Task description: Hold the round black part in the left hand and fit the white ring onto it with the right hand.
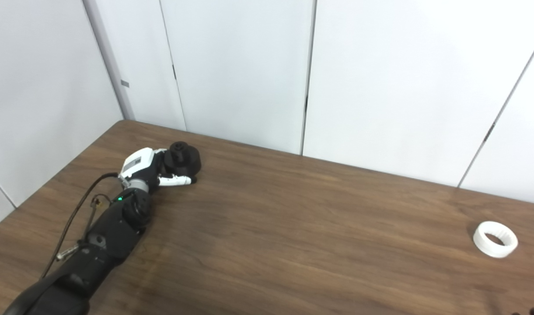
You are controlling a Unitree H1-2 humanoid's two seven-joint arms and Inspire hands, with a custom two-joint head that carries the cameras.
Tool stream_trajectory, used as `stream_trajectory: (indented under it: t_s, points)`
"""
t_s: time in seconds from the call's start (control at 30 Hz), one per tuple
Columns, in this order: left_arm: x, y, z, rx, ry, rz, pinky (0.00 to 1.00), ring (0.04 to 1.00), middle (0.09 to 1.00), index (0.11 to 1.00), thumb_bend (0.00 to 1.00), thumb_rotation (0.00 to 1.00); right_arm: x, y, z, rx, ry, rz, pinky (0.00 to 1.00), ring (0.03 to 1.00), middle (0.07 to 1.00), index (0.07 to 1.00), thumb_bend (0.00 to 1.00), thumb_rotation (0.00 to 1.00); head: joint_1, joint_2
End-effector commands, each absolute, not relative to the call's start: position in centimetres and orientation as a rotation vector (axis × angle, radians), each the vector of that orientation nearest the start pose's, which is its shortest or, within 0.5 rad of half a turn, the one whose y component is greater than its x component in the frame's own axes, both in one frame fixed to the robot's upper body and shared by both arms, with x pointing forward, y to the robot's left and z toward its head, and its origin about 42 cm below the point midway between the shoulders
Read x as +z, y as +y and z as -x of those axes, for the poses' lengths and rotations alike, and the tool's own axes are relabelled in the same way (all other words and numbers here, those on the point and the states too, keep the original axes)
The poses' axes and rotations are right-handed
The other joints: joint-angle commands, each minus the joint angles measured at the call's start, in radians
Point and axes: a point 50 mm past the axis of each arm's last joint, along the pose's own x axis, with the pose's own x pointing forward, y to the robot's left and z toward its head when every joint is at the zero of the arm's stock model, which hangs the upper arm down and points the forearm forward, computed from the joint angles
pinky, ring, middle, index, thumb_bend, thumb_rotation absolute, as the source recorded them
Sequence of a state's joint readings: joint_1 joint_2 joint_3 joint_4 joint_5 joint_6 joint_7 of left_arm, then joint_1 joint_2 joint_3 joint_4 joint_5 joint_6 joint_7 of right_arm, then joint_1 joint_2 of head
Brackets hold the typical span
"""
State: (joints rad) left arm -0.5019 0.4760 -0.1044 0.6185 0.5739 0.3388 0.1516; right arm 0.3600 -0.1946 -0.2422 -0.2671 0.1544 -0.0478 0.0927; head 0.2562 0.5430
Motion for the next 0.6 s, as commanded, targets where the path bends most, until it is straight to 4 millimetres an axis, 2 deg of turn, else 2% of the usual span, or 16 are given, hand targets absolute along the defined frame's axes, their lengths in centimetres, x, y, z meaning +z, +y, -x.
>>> stream_trajectory:
  t_s: [0.0,0.27,0.57]
  points:
    - [17.6,39.5,-45.2,0.364,0.262,-1.102,1.0,0.987,0.947,0.88,1.0,0.51,11.8,-34.3,-15.7,-0.167,-0.007,0.141,1.0,0.974,0.882,0.933,0.62,1.0,0.0,0.001]
    - [17.2,39.4,-45.7,0.406,0.267,-1.007,1.0,0.979,0.936,0.861,1.0,0.48,11.7,-34.3,-15.6,-0.169,-0.005,0.14,1.0,0.972,0.876,0.932,0.62,1.0,-0.004,0.001]
    - [16.1,39.2,-45.9,0.443,0.281,-0.885,1.0,0.973,0.921,0.843,1.0,0.5,11.8,-34.4,-15.6,-0.179,0.0,0.138,1.0,0.966,0.867,0.93,0.63,1.0,-0.002,0.004]
